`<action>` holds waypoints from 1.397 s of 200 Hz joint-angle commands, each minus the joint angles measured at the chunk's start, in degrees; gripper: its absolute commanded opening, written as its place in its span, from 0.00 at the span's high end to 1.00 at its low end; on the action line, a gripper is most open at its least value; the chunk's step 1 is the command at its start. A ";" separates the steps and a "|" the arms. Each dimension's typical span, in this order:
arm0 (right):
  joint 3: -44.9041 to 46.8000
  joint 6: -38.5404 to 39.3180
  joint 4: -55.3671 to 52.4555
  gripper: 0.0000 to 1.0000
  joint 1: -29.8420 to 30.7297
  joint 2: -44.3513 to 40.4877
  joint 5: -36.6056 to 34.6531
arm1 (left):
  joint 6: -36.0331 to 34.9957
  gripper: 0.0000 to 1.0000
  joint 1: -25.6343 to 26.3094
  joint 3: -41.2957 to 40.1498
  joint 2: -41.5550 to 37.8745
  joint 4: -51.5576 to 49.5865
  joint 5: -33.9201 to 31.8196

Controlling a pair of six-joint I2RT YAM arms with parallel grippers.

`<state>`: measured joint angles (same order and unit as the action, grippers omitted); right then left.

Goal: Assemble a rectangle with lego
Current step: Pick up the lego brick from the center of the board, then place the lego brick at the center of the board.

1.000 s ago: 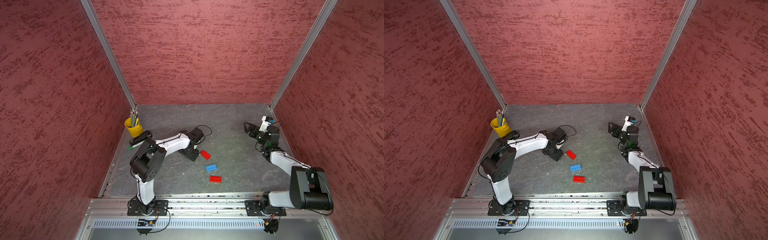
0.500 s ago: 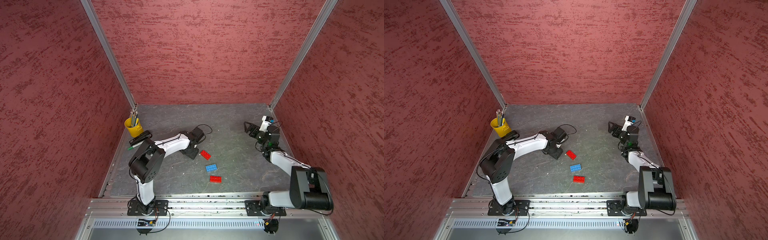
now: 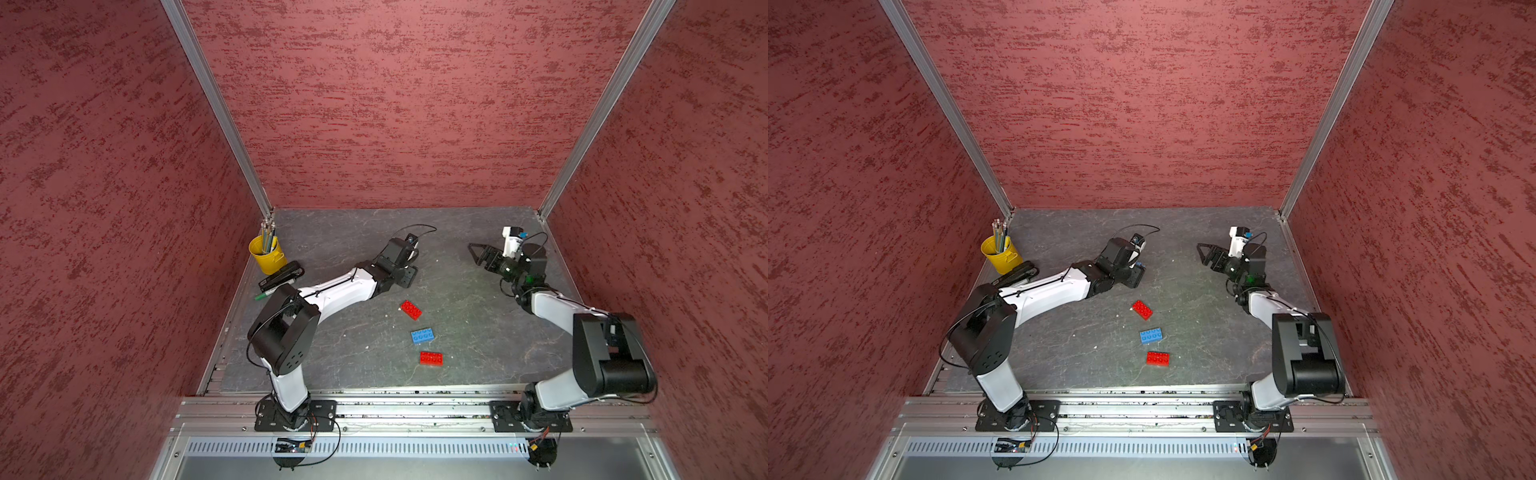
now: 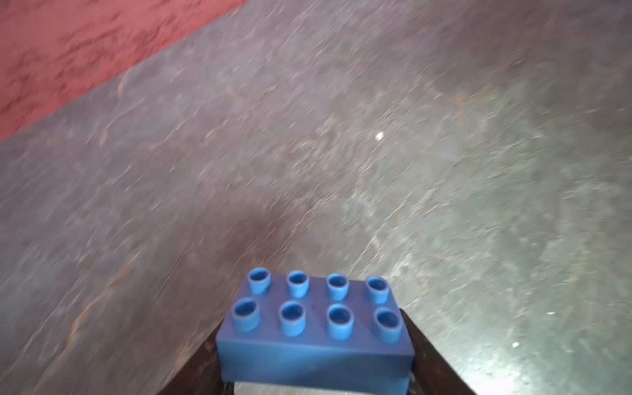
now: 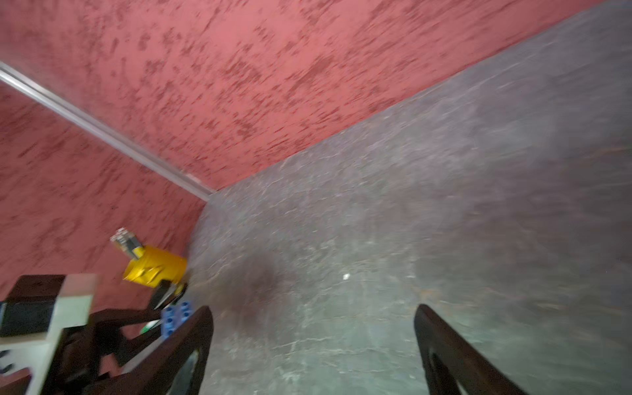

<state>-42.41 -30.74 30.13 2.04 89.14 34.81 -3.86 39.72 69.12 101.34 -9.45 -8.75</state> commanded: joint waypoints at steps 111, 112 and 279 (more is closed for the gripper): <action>-14.28 12.90 -22.52 0.15 9.60 8.15 9.42 | -13.27 0.33 -7.56 -17.26 2.05 38.65 34.19; -14.41 12.95 -22.59 0.15 9.71 8.24 9.41 | -13.32 0.33 -7.51 -17.26 2.04 38.68 34.17; -22.70 19.20 -32.90 0.22 17.44 13.24 10.24 | -16.69 0.31 -6.33 -16.81 1.93 37.98 29.24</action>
<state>-63.31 -13.41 -0.80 18.68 101.65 46.81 -20.01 32.88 51.22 102.15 27.51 20.91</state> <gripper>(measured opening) 0.791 0.689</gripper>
